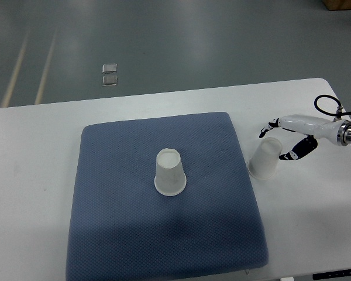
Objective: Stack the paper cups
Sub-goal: 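Close the right hand fingers around the white cup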
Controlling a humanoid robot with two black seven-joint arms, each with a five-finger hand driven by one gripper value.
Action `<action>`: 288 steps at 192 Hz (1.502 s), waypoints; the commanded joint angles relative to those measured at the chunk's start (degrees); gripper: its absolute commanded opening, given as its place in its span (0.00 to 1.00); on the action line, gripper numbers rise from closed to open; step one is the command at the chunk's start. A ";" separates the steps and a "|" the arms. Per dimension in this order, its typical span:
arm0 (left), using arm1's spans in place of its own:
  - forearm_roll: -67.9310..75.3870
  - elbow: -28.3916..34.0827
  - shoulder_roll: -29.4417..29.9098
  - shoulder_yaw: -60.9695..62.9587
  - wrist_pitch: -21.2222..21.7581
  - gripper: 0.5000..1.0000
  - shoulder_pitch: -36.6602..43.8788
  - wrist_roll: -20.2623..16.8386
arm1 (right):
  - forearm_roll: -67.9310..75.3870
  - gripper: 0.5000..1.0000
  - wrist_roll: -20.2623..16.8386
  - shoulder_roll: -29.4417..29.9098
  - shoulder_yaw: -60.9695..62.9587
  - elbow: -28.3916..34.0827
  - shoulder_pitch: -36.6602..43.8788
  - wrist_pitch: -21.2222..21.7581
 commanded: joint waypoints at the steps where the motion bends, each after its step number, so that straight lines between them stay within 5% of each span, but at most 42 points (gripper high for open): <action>1: 0.00 0.00 0.00 0.00 0.06 1.00 0.00 0.00 | 0.00 0.65 0.10 0.03 -0.07 0.30 0.01 0.33; 232: 0.00 0.00 0.00 0.00 -0.02 1.00 0.00 0.00 | -1.58 0.63 0.71 0.12 -2.18 2.06 0.71 0.60; 288: 0.00 0.00 0.00 0.00 -0.02 1.00 0.00 0.00 | -3.86 0.49 0.71 1.08 -2.18 1.18 0.71 -0.02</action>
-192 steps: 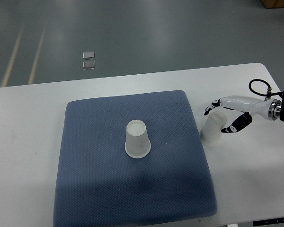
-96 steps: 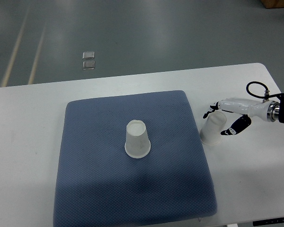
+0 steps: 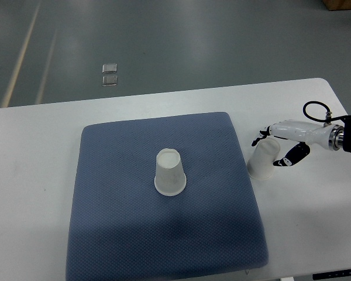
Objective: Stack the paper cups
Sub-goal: 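Close the right hand fingers around the white cup, then lift the cup with the right hand and carry it over the cup on the pad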
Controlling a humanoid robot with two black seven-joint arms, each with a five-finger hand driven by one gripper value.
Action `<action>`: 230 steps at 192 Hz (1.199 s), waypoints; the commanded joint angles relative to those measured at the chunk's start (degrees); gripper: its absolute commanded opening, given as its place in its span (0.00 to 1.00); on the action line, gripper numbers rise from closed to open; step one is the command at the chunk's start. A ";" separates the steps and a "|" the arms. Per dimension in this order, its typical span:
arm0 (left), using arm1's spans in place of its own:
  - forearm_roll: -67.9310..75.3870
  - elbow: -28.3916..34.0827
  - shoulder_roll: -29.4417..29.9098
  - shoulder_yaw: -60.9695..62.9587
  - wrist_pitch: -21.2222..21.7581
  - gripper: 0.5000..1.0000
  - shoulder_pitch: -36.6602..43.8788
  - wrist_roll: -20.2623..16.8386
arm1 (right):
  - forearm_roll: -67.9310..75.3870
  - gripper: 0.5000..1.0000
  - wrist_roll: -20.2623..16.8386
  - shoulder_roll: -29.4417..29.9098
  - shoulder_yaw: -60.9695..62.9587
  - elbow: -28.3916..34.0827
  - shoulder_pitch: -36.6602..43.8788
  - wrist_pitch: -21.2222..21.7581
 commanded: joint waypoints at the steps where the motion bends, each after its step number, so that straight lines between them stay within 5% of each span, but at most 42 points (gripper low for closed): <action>1: 0.00 0.00 0.00 0.00 -0.01 1.00 0.00 0.00 | -0.22 0.48 -0.08 0.10 0.00 -0.22 0.03 -0.05; 43: 0.00 0.00 0.00 0.00 -0.01 1.00 0.00 0.00 | -0.31 0.09 -0.09 0.10 0.00 -0.39 0.12 -0.05; 110: 0.00 0.00 0.00 0.00 -0.01 1.00 0.00 0.00 | 5.40 0.10 0.35 -3.42 3.52 3.83 10.40 1.27; 158: 0.00 0.00 0.00 0.00 -0.01 1.00 0.00 0.00 | 15.95 0.11 -0.26 -2.63 3.87 8.57 18.49 9.09; 195: 0.00 0.00 0.00 0.00 0.08 1.00 0.00 0.00 | 19.03 0.12 -3.34 4.84 3.78 12.70 23.06 15.33; 230: 0.00 0.00 0.00 0.00 -0.01 1.00 0.00 0.00 | 18.15 0.12 -6.15 12.31 3.52 12.00 24.55 16.83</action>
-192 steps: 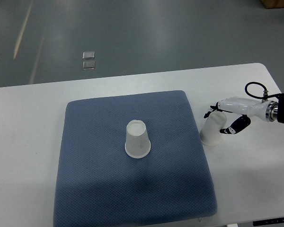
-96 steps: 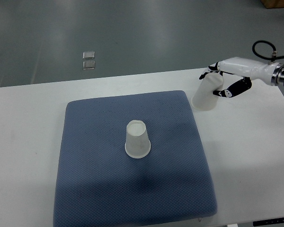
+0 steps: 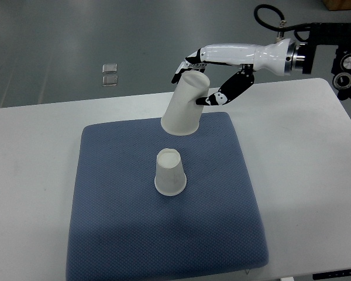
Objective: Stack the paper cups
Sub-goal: 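Lift the cup with the right hand and carry it over the cup on the pad, then lower the held cup onto the cup on the pad and open the right hand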
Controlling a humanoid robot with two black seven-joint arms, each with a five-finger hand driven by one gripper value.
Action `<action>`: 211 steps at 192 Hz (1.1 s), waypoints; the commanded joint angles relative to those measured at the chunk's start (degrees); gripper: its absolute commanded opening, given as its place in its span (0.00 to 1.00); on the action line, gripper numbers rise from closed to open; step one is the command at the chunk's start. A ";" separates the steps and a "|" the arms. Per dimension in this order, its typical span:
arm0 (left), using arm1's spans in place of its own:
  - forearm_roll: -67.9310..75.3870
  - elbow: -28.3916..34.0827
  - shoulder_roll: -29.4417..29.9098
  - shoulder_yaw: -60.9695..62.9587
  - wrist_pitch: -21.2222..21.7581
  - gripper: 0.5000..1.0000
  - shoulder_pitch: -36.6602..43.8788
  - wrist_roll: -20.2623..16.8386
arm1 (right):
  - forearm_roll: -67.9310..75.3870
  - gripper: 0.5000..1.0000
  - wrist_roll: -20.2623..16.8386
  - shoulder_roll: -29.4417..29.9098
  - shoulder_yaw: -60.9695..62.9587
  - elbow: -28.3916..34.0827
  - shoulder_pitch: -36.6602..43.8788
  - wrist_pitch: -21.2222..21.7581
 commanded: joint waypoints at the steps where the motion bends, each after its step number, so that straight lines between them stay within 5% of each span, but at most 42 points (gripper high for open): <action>1: 0.00 0.00 0.00 0.00 -0.01 1.00 0.00 0.00 | -0.44 0.12 -2.03 4.24 -0.29 -0.42 0.97 0.59; 90: 0.00 0.00 0.00 0.00 0.08 1.00 0.00 0.00 | -13.10 0.12 -1.86 7.50 -1.69 -0.07 -0.09 1.47; 211: 0.00 0.00 0.00 0.00 -0.01 1.00 0.00 0.00 | -13.28 0.13 -1.94 7.41 -1.96 1.43 -2.99 2.88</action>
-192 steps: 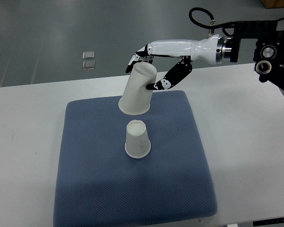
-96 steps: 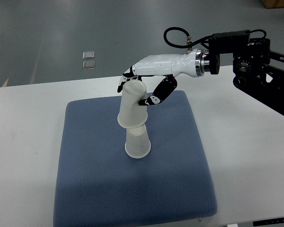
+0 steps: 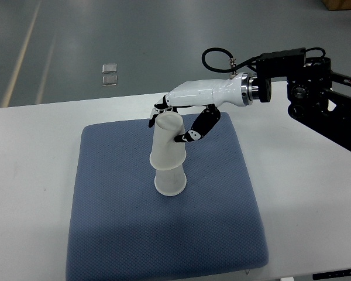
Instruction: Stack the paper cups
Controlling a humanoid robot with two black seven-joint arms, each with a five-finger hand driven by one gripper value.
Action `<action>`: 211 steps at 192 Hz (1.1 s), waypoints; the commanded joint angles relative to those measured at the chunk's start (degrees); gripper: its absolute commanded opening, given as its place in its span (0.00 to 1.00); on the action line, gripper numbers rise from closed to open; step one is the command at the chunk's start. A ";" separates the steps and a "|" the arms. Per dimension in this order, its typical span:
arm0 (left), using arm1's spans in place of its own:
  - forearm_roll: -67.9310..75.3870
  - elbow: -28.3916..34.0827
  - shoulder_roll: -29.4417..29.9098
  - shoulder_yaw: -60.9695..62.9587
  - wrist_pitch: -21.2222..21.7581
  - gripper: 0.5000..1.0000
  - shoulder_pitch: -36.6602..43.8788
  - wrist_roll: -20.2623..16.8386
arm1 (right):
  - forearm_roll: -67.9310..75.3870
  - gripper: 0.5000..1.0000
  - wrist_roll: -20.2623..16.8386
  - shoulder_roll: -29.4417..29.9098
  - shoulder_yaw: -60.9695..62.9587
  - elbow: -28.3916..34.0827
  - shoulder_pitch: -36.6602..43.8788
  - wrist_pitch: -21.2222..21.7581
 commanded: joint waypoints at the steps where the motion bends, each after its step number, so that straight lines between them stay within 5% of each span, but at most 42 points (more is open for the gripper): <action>1: 0.00 0.00 0.00 0.00 -0.01 1.00 0.00 0.00 | 0.00 0.13 -0.09 0.08 0.03 0.20 -0.54 0.01; 53: 0.00 0.00 0.00 0.00 -0.01 1.00 0.00 0.00 | -0.79 0.15 -0.09 0.08 -0.05 0.20 -1.34 -0.60; 64: 0.00 0.00 0.00 0.00 -0.01 1.00 0.00 0.00 | -0.79 0.25 -0.09 0.08 0.03 0.20 -1.60 -0.86; 77: 0.00 0.00 0.00 0.00 -0.01 1.00 0.00 0.00 | -0.79 0.52 -0.09 0.08 0.03 0.20 -1.77 -0.86; 100: 0.00 0.00 0.00 0.00 -0.01 1.00 0.00 0.00 | -0.79 0.69 0.00 -0.10 0.03 0.20 -1.77 -0.86; 211: 0.00 0.00 0.00 0.00 -0.01 1.00 0.00 0.00 | 1.50 0.77 -1.41 -0.10 5.04 -1.47 -6.17 -3.68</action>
